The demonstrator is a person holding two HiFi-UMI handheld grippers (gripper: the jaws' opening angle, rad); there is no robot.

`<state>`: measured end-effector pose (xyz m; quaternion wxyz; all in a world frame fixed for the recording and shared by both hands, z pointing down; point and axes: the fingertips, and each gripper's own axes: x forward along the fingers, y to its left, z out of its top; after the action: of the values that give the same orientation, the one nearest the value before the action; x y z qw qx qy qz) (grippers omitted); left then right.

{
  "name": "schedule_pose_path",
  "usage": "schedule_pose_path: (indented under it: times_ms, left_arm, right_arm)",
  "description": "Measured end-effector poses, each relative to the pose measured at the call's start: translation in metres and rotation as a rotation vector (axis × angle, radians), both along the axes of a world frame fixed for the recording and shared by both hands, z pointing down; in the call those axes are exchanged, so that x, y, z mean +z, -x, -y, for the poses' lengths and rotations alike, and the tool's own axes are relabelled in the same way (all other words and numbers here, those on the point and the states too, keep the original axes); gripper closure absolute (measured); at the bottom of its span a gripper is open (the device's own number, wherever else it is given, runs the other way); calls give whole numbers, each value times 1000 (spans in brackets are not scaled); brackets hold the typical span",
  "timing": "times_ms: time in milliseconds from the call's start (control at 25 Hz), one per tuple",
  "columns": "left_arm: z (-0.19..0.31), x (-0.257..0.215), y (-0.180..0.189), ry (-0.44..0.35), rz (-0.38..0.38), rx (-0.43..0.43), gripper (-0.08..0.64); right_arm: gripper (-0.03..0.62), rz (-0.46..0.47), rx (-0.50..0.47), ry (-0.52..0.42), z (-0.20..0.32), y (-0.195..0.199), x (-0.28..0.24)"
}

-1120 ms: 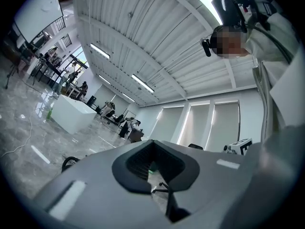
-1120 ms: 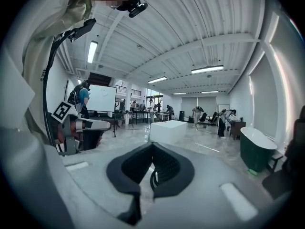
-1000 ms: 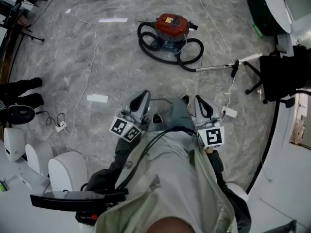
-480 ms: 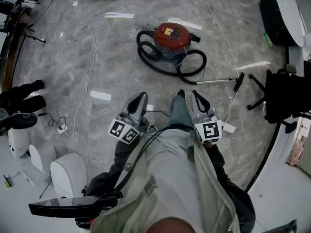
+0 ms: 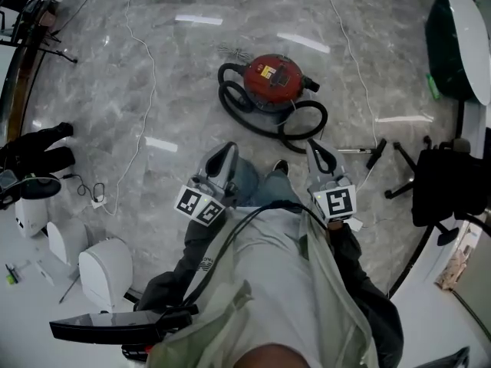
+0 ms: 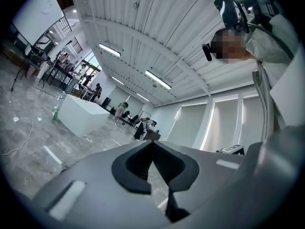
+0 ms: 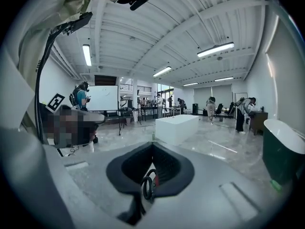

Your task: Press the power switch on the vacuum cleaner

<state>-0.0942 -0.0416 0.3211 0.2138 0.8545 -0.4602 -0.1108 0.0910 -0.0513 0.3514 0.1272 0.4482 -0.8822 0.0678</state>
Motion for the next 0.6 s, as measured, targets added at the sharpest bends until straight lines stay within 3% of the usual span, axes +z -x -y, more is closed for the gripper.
schedule_pose_path:
  times_ms: [160,360,480,600]
  left_arm:
    - [42,22,8,60,8,37,560]
    - [115,48,14,117,0,176,561]
    - [157,66,15,131,43,283,561]
    - [204,98,17,133,104,334,561]
  right_arm:
    - [591,3,29,42,24,14,8]
    - [591,-22,151,87,64,22,25]
    - [591,-33,245,110,89,26,37]
    - [591,-21,302,110,120,38,46]
